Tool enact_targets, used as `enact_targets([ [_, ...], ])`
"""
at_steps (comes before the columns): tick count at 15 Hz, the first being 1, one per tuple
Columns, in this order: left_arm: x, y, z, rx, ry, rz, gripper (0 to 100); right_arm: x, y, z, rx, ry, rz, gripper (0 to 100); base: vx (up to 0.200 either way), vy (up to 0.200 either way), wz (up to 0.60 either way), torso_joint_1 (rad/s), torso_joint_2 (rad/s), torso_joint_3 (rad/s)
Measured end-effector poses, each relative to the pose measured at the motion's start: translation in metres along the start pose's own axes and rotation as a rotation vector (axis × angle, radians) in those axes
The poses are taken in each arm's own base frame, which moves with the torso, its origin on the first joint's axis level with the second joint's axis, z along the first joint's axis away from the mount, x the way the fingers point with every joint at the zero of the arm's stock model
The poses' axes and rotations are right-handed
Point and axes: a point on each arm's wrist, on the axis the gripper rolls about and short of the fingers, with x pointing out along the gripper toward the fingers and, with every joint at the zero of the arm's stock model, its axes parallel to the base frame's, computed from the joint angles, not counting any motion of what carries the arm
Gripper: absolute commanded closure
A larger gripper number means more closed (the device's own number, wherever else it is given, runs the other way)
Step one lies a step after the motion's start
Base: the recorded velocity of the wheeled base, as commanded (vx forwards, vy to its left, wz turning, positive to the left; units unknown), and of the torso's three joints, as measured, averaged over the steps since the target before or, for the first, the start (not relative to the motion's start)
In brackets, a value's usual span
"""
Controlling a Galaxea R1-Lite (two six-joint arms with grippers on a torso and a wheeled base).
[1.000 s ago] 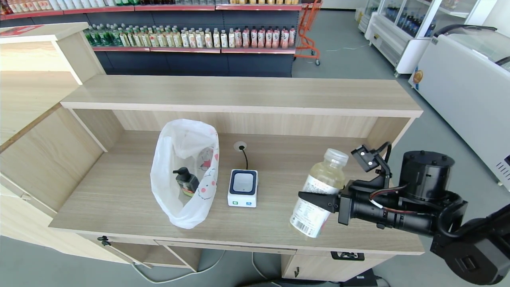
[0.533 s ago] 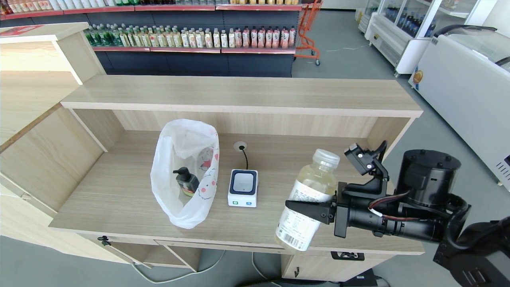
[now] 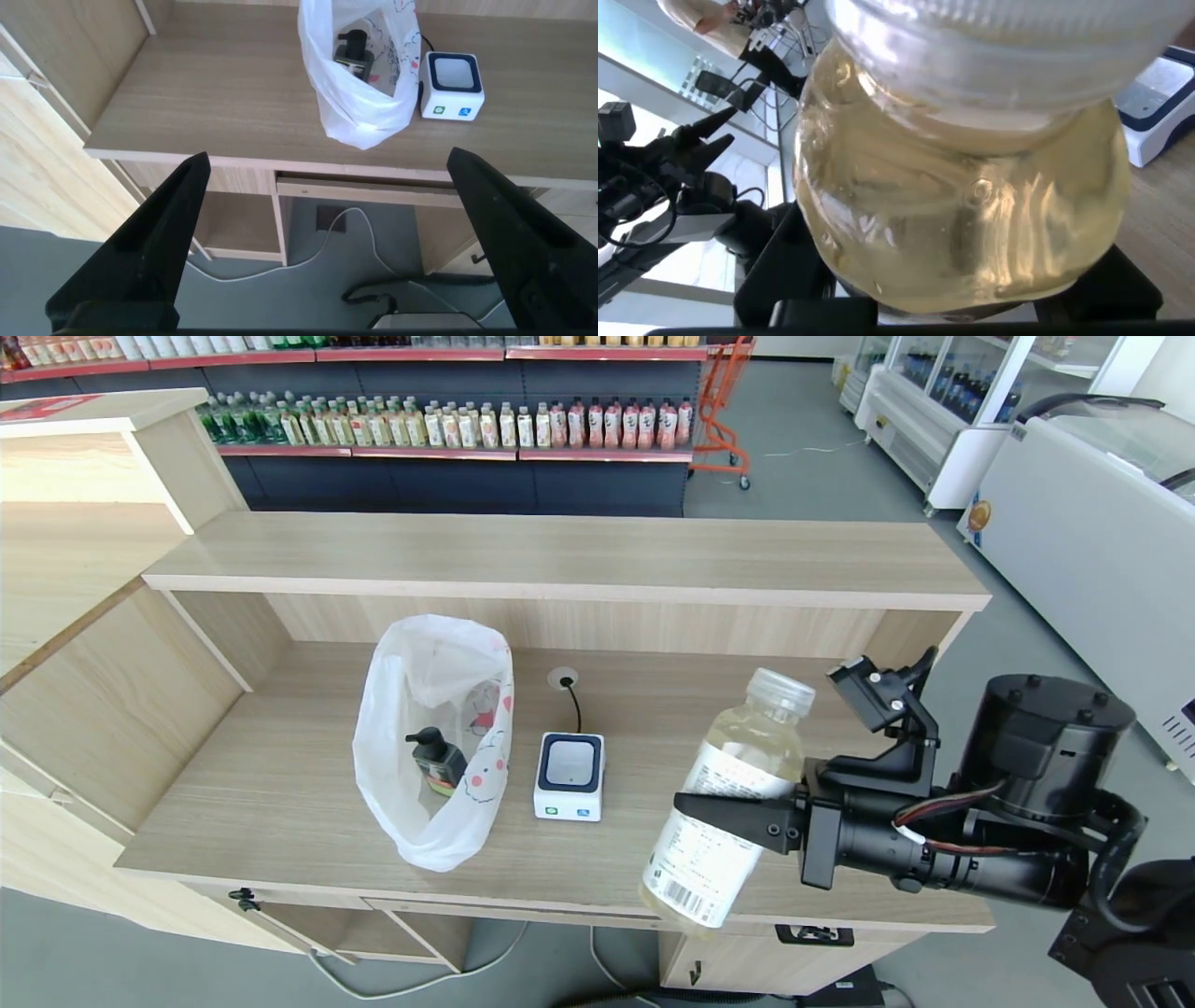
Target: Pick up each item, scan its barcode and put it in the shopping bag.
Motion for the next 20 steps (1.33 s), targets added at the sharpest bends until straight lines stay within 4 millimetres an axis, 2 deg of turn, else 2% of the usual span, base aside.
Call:
enact_targets([
  [6, 0.0, 0.0, 0.0, 0.0, 0.0, 0.0, 0, -0.014, 0.012, 0.0, 0.014, -0.003, 0.003, 100, 0.0, 0.0, 0.0, 0.0, 0.0, 0.0],
  [20, 0.0, 0.0, 0.0, 0.0, 0.0, 0.0, 0, -0.02, 0.021, 0.004, 0.008, -0.021, 0.021, 100, 0.0, 0.0, 0.0, 0.0, 0.0, 0.0],
])
